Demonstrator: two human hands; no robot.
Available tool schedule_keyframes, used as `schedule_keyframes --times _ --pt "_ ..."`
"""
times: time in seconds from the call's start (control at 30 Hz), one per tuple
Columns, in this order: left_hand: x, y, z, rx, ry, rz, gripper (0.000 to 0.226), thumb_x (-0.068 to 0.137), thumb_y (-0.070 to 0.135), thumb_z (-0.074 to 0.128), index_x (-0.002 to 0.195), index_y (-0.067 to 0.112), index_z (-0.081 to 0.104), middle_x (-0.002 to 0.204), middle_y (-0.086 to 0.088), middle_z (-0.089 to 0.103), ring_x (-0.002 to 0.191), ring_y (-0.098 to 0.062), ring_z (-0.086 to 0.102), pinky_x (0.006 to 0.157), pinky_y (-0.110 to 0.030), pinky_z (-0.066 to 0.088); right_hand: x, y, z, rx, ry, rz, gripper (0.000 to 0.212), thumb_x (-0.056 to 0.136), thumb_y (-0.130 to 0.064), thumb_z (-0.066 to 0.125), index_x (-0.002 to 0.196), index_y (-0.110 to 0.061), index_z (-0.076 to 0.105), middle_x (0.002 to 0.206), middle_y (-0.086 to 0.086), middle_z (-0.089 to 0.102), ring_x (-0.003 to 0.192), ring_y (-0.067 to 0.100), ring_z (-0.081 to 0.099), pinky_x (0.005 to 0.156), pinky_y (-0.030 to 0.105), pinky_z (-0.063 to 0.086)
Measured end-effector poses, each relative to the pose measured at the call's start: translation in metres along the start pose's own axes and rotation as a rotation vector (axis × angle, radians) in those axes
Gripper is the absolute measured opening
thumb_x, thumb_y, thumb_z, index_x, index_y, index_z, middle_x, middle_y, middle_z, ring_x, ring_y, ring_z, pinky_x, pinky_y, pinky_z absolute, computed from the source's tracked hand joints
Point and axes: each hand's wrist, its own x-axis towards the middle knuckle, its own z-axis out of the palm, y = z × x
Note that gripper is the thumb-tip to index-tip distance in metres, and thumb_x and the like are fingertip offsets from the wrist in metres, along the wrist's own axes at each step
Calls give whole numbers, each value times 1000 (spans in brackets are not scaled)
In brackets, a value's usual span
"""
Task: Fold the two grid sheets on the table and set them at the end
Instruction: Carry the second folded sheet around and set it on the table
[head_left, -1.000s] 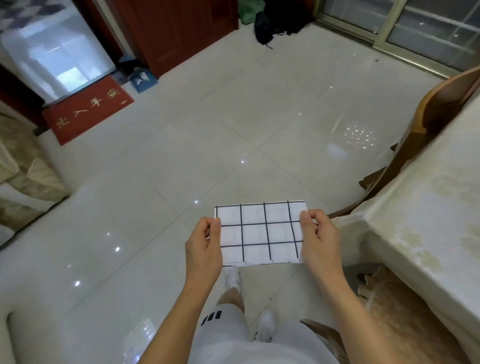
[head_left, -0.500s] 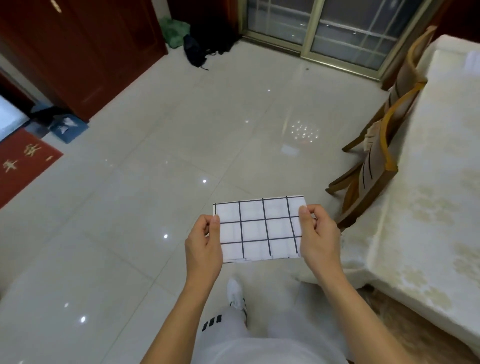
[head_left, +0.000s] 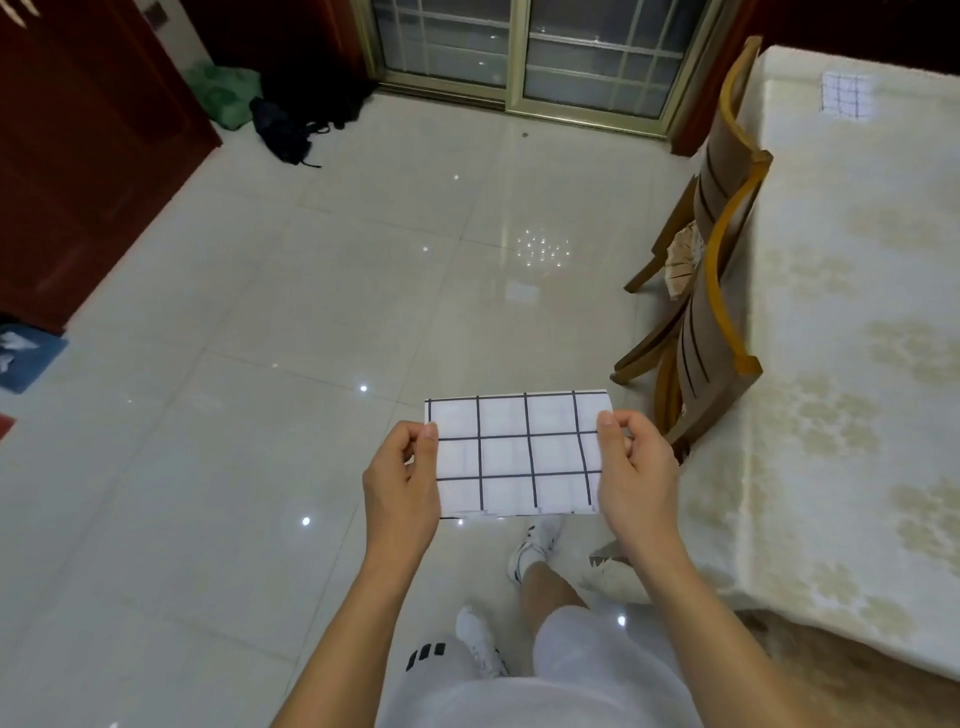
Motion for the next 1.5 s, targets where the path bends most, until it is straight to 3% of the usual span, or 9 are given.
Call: schedule_keyframes --times 0.23,0.37,0.43,0.57,0.67,0.87,1.0,1.17,1.5 --pt "80 27 54 -4 -40 11 28 102 29 50 79 14 58 77 -20 56 65 -15 46 60 -30 40 91 0 4 48 40 26 27 102 -27 47 83 -11 57 57 -6 39 52 5 39 51 15 36" --pt "127 52 100 -5 -60 8 30 102 30 49 75 17 55 65 -5 47 61 -9 40 55 -22 34 158 -2 -5 46 67 33 27 102 -27 48 83 -11 57 59 -5 43 53 3 41 50 12 36" --pt "148 65 123 -1 -71 11 31 102 29 49 73 18 52 63 2 43 59 -8 37 52 -19 32 189 -1 -11 43 71 51 27 102 -29 48 84 -12 58 61 0 47 54 3 42 50 14 38" --pt "187 86 164 -8 -92 14 30 102 28 49 78 12 55 73 -21 51 62 -15 42 54 -24 36 244 1 -21 76 101 67 26 101 -33 49 84 -16 59 62 7 51 54 9 43 51 24 41" --pt "212 99 187 -22 -106 12 31 102 28 48 78 10 56 70 -15 50 63 -16 41 54 -25 36 279 1 -25 70 101 85 24 101 -37 48 87 -20 59 70 14 58 59 24 51 53 30 47" --pt "261 119 218 -18 -115 13 31 102 29 49 78 10 56 74 -24 50 63 -16 41 57 -31 36 339 -4 -23 79 106 89 28 101 -33 48 81 -16 57 60 -3 47 53 4 42 50 16 38" --pt "299 127 235 -3 -136 35 31 102 29 49 77 11 57 73 -23 51 62 -16 41 56 -31 36 377 -6 -14 81 118 111 27 102 -32 48 85 -15 59 66 14 54 54 13 45 52 29 44" --pt "362 136 262 -7 -174 30 30 102 29 49 78 12 58 76 -24 54 63 -18 43 56 -33 38 435 -14 2 39 153 139 27 101 -33 48 86 -15 60 63 4 53 52 4 44 52 21 42" --pt "529 187 305 -40 -275 58 31 102 27 49 78 7 56 65 -9 47 60 -10 40 54 -24 36 582 -63 49 0 255 145 25 101 -30 48 83 -18 58 71 18 59 63 21 55 60 36 49"
